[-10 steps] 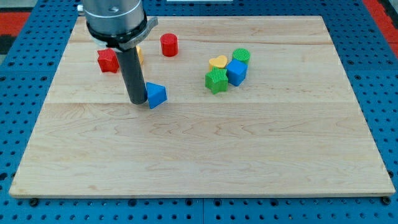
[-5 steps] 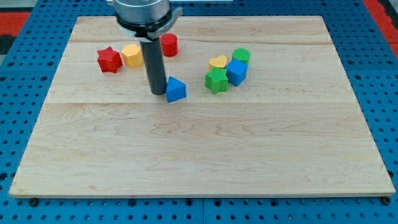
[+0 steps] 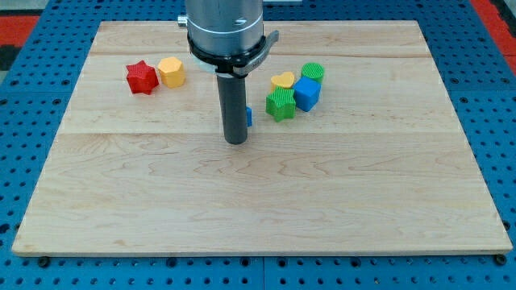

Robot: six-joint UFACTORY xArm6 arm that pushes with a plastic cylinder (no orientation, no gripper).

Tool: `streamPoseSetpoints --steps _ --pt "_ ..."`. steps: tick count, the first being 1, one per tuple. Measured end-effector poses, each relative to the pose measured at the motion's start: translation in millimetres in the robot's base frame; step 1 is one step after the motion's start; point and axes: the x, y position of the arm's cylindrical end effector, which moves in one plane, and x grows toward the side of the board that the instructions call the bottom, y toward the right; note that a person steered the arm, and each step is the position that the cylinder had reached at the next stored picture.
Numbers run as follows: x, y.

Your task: Move blue triangle to the yellow heart

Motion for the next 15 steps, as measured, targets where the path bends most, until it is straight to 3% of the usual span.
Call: streamPoseSetpoints --steps 8,10,15 --pt "-86 -36" --pt "-87 -10" --pt "-78 -7"
